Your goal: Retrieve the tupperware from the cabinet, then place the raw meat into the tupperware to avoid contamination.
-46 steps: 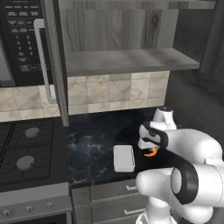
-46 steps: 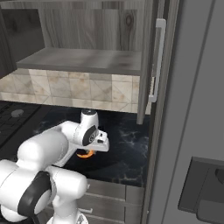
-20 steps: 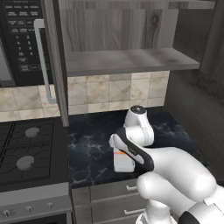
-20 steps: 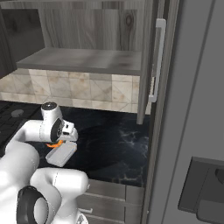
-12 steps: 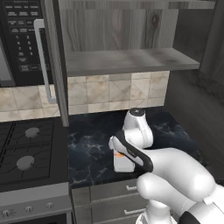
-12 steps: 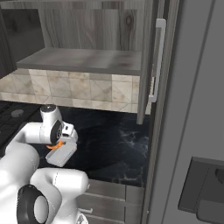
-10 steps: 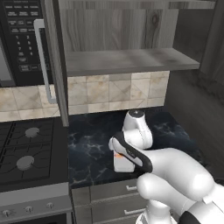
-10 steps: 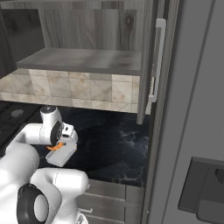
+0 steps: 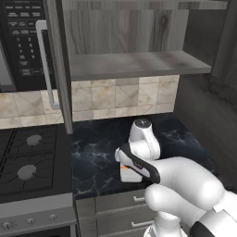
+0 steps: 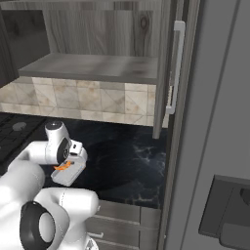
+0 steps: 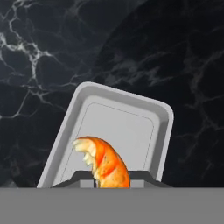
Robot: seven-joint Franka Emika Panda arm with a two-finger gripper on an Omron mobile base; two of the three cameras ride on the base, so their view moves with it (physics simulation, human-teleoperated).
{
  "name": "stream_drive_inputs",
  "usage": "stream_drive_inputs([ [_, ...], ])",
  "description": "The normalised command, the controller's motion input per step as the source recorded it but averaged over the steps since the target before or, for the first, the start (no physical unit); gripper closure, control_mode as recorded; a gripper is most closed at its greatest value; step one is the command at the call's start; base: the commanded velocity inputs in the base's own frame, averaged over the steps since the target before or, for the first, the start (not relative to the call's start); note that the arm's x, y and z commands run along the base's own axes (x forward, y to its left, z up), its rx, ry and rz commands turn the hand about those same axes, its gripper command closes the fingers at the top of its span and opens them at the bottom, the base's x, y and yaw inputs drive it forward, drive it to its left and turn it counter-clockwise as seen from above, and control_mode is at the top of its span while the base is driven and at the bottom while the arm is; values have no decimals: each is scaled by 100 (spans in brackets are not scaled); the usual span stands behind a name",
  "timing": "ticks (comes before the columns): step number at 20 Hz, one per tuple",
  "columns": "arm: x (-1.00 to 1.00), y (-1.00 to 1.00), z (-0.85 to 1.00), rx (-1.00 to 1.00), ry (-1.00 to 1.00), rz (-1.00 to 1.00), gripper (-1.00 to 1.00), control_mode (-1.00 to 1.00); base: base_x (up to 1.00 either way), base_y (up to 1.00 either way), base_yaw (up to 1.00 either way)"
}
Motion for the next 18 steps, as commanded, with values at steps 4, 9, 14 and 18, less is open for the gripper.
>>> stream_drive_inputs([
  [4, 15, 2, -1, 0, 0, 0, -100, -100, 0, 0, 0],
  [9, 29, 5, 0, 0, 0, -2, -100, -100, 0, 0, 0],
  [14, 13, 1, 4, 0, 0, -2, -100, -100, 0, 0, 0],
  [18, -39, 9, 38, 0, -2, 0, -100, -100, 0, 0, 0],
])
